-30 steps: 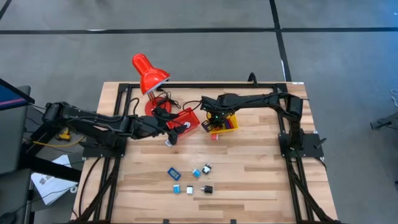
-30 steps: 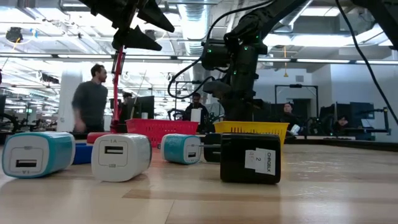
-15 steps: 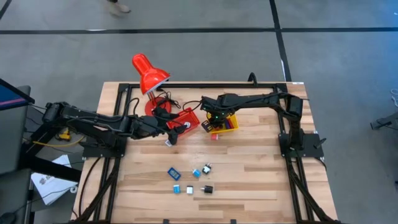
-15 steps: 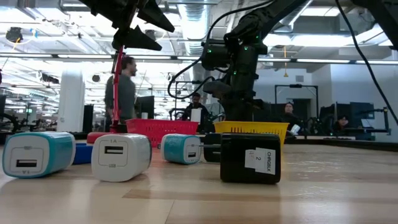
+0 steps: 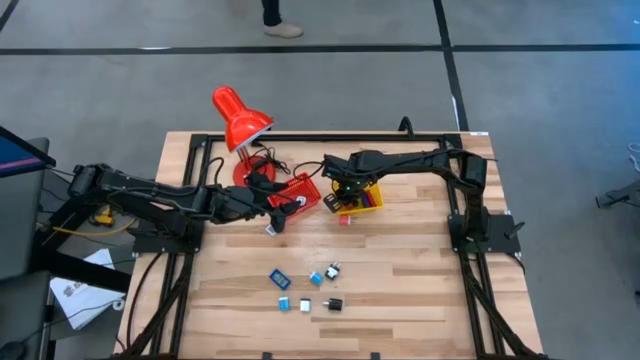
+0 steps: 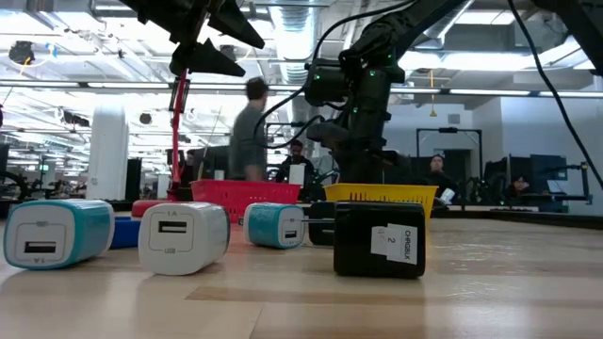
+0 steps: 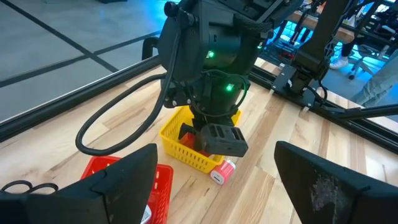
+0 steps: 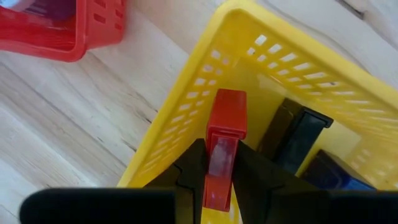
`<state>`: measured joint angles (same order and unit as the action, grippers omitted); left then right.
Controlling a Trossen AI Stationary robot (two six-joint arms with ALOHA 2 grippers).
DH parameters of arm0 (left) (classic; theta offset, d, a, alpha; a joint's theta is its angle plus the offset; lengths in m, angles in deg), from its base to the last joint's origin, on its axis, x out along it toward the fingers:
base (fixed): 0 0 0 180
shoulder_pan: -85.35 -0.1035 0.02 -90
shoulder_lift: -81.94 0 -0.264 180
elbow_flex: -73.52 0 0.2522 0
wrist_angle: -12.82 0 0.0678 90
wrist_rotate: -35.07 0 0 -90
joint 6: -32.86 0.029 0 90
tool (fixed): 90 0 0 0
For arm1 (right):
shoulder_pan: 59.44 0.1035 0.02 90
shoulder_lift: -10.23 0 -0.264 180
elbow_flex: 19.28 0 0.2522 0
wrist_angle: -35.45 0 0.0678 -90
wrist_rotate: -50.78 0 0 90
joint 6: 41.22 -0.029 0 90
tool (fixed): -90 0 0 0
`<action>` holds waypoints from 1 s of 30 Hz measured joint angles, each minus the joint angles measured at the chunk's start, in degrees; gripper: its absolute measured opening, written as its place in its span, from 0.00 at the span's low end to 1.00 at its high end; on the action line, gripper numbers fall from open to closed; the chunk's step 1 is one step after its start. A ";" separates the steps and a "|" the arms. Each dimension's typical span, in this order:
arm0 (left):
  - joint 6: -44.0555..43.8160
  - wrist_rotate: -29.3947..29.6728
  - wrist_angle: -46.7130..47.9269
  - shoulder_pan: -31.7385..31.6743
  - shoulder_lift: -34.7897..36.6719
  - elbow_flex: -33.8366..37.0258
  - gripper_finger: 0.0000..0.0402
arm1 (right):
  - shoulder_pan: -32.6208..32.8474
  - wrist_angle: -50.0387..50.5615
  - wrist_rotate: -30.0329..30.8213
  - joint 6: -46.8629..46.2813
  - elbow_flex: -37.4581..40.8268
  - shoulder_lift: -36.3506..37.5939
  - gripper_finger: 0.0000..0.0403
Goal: Pick & Place Office items
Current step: Put the red digital timer into the yellow bin, then put the dark blue digital timer into the yellow bin
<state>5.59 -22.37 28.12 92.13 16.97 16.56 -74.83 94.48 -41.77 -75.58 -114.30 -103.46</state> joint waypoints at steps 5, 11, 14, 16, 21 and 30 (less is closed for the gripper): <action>0.00 0.00 0.00 0.00 -0.01 0.00 0.79 | 0.00 -0.12 0.00 -0.07 0.00 -0.02 0.16; 0.00 0.00 0.00 0.00 -0.02 0.00 0.79 | -0.01 -0.12 0.00 -0.07 0.02 -0.02 0.16; 0.00 0.00 0.00 0.00 0.00 0.00 0.79 | 0.01 -0.12 0.02 -0.07 0.06 -0.02 0.19; 0.00 0.00 0.00 0.00 0.00 0.00 0.79 | -0.01 -0.08 0.02 -0.12 0.09 -0.04 0.21; 0.00 0.00 0.00 0.00 -0.01 0.00 0.79 | 0.01 0.12 0.02 -0.12 0.09 -0.04 0.26; 0.00 0.00 -0.01 0.00 0.00 0.00 0.79 | -0.01 0.07 0.26 -0.13 0.05 0.59 0.27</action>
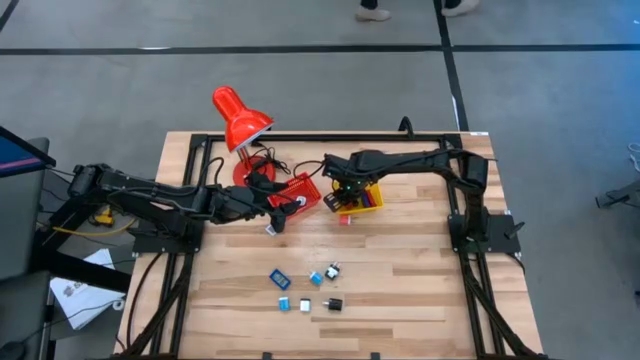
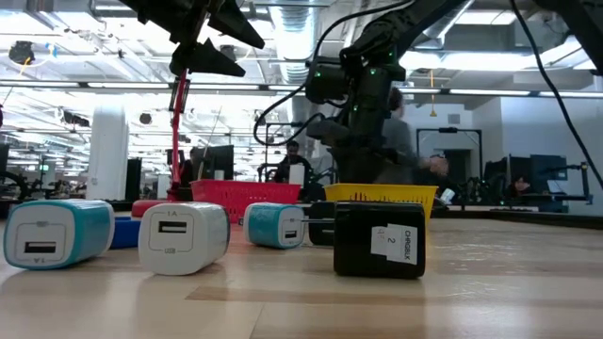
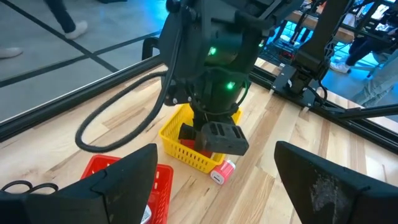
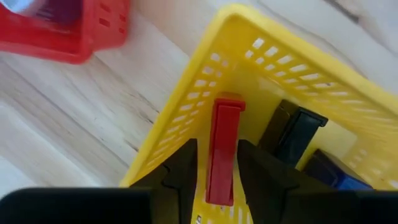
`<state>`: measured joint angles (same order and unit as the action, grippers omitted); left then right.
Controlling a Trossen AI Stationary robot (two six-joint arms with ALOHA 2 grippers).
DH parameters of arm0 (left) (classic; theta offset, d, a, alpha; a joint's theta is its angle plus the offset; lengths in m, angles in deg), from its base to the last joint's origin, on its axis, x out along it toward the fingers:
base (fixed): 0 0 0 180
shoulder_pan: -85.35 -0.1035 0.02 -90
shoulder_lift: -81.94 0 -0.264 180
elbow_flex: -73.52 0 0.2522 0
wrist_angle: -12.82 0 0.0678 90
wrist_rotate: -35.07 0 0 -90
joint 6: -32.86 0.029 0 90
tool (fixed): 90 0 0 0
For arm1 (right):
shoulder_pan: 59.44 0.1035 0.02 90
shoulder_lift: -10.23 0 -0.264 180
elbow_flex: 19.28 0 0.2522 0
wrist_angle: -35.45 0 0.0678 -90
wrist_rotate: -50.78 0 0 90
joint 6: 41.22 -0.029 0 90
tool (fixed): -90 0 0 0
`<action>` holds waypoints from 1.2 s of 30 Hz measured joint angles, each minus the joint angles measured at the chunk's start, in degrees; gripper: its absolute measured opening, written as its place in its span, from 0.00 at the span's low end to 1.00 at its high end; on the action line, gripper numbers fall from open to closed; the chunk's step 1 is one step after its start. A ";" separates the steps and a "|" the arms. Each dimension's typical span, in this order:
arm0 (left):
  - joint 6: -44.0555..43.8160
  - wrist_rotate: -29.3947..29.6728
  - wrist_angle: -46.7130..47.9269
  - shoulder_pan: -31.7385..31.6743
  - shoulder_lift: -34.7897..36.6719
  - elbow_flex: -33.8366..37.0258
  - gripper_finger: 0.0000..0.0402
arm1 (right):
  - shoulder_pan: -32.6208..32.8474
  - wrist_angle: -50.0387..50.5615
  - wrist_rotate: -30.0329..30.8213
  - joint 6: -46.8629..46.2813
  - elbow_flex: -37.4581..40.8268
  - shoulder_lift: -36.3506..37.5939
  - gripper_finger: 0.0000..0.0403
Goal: Pick & Place Office items
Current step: Put the dark blue digital timer into the yellow bin
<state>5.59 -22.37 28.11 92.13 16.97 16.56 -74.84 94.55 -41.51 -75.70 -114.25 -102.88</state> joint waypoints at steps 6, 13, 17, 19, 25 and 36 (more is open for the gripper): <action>0.00 0.00 -0.01 0.00 0.00 0.00 0.79 | -0.15 1.74 2.24 -0.03 0.04 3.34 0.27; 0.00 0.00 -0.06 -0.01 -0.01 0.00 0.79 | 1.33 -0.16 2.43 7.37 -0.06 10.88 0.27; 0.00 0.00 -0.37 0.00 0.00 0.00 0.79 | 2.78 2.21 2.37 12.92 -0.07 14.94 0.27; 0.00 0.00 -0.36 0.00 -0.02 0.00 0.79 | 3.25 2.97 2.62 13.70 -0.07 16.85 0.27; 0.00 0.00 -0.44 0.00 0.00 0.00 0.79 | 4.88 3.27 4.06 20.85 1.42 22.70 0.27; 0.00 0.00 -0.49 -0.01 0.00 0.00 0.79 | 2.98 -5.83 3.77 20.95 21.96 40.99 0.27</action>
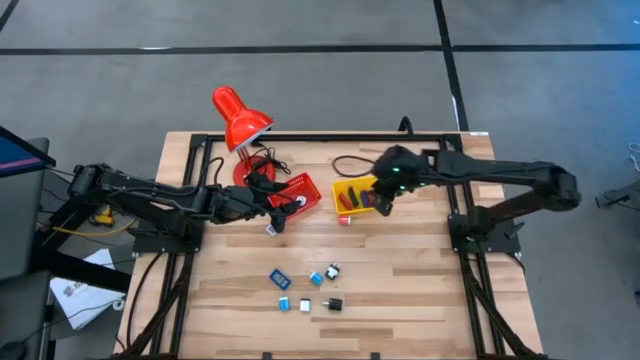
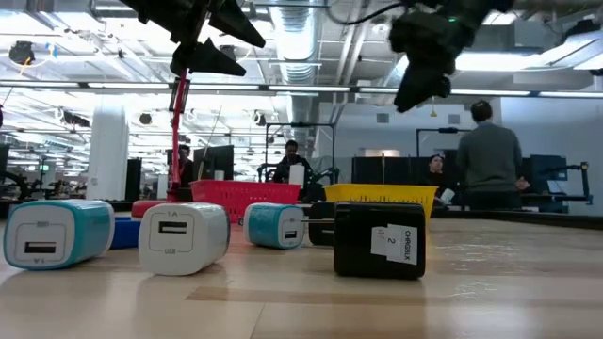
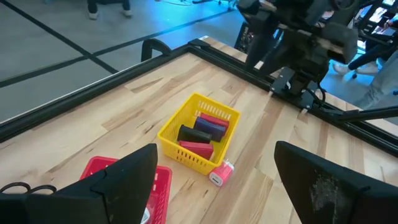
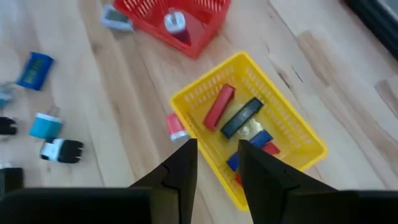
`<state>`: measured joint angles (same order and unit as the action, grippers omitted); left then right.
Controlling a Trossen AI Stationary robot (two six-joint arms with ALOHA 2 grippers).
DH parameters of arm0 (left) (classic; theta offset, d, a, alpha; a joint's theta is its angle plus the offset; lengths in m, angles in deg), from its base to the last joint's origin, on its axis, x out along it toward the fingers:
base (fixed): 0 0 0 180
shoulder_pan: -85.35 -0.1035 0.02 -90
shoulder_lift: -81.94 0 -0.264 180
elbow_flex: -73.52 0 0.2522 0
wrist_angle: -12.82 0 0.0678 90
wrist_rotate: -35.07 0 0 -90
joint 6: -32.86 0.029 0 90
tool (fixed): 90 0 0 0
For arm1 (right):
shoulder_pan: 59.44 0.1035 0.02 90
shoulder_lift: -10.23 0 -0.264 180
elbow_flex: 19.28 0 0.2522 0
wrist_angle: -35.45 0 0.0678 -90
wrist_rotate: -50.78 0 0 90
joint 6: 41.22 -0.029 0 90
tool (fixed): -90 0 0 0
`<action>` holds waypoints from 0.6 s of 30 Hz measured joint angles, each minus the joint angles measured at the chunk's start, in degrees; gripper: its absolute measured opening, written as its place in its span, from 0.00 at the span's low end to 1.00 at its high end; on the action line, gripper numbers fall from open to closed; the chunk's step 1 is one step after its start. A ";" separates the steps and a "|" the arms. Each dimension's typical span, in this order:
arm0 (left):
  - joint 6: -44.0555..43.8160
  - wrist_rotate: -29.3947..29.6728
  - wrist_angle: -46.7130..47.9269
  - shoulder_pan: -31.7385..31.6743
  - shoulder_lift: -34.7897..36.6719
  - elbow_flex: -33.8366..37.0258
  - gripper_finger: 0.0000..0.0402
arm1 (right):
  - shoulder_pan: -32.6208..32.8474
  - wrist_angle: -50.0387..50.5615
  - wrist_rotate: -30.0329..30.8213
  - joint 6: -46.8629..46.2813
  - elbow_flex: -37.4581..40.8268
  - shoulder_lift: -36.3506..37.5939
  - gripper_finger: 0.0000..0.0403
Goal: Pick & Place Office items
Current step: Put the dark blue digital timer into the yellow bin
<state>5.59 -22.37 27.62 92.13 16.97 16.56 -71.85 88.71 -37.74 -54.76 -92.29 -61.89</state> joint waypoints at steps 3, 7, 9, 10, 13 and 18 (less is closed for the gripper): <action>0.00 0.00 -0.01 0.01 0.00 0.00 0.79 | -0.44 -5.01 -0.06 0.00 5.03 6.29 0.27; 0.00 0.00 -0.31 0.01 0.00 0.00 0.79 | -1.16 -9.74 0.00 -3.21 10.21 12.89 0.27; 0.00 0.00 -0.28 0.00 -0.02 0.00 0.79 | -1.54 -12.02 0.04 -5.38 12.22 15.23 0.27; 0.00 0.00 -0.28 0.00 -0.02 0.00 0.79 | -1.65 -12.76 0.02 -6.15 12.94 16.07 0.27; -0.41 0.02 -0.66 0.01 -0.01 0.00 0.79 | -1.65 -15.07 0.06 -8.21 14.95 17.50 0.27; -1.46 0.00 -0.11 -0.60 -0.02 0.00 0.79 | -1.63 -16.70 0.06 -10.49 15.59 16.51 0.27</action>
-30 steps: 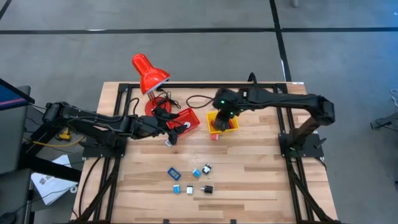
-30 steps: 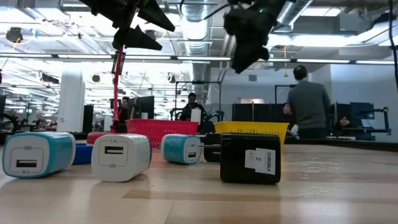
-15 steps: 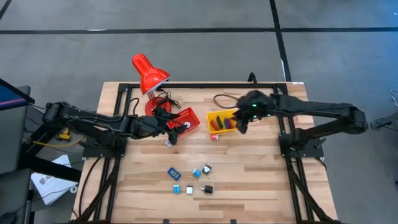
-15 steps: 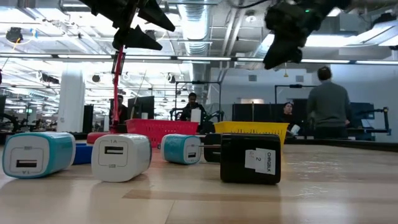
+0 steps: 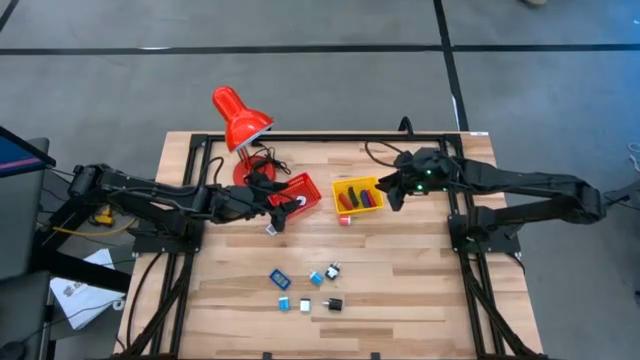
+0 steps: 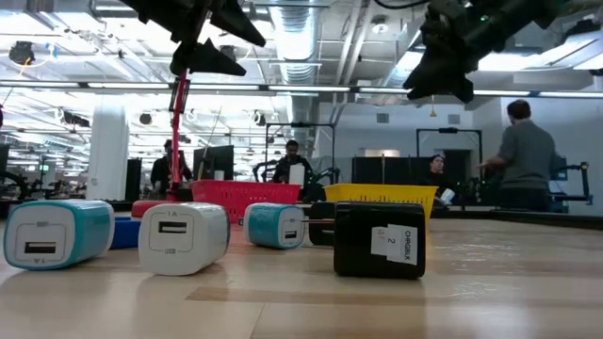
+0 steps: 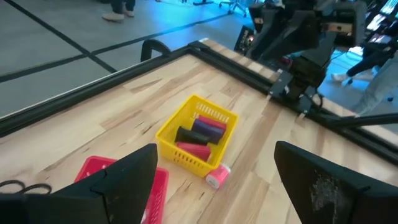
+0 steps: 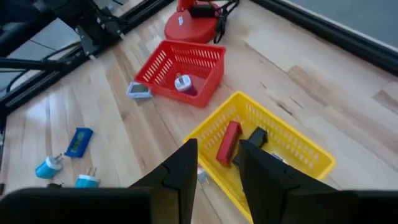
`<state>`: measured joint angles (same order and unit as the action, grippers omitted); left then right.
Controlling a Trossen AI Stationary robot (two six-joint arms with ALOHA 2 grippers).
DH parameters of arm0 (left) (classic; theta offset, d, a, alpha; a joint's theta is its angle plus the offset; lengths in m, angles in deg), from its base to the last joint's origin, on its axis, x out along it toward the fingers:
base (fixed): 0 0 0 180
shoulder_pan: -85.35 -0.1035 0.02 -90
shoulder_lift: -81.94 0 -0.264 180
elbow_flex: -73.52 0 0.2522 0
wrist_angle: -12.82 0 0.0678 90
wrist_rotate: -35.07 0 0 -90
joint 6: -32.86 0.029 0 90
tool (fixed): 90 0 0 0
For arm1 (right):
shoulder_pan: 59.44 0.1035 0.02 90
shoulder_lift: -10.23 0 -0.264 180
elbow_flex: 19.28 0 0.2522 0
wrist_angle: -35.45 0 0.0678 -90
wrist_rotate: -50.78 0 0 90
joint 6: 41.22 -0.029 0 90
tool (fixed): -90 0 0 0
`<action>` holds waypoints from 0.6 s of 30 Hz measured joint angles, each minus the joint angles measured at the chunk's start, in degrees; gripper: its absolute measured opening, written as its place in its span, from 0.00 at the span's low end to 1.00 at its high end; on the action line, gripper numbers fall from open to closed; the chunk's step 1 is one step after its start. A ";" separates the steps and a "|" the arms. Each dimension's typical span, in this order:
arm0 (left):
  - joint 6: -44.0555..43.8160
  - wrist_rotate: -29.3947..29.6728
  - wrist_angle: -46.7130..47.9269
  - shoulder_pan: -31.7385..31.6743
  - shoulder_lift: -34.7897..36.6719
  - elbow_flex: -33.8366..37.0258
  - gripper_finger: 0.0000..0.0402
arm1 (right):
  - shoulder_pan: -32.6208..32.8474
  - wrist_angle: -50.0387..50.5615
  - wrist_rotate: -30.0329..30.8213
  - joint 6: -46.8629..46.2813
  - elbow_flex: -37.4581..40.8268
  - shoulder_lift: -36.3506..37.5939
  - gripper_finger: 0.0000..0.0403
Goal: Pick & Place Office items
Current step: Put the dark blue digital timer into the yellow bin
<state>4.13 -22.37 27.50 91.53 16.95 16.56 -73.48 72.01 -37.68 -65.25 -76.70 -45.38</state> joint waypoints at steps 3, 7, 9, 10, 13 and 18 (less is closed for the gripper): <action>-0.04 0.03 1.60 -0.89 -0.35 -0.02 0.79 | 0.09 -0.75 0.01 -0.02 0.02 -1.47 0.27; -0.01 -0.80 2.63 -1.45 -2.15 -0.04 0.79 | 0.11 -1.80 -0.02 -0.03 0.02 -3.93 0.27; 0.47 -4.25 3.52 -1.38 -3.37 -0.04 0.79 | 0.13 -1.71 -0.06 -0.03 0.02 -5.22 0.27; 1.03 -7.29 4.12 -1.38 -3.99 -0.04 0.79 | 0.13 -1.94 -0.13 -0.04 0.02 -5.88 0.27; 1.79 -15.93 4.90 -0.95 -6.29 -0.02 0.79 | 0.14 -2.14 -0.24 -0.02 0.02 -7.70 0.27; 1.96 -20.90 9.05 0.84 -10.34 -0.02 0.79 | 0.20 -2.79 -1.07 -0.02 0.02 -9.94 0.27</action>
<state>6.09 -43.27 36.55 92.36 6.61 16.54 -73.28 69.21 -38.76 -65.27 -76.68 -55.31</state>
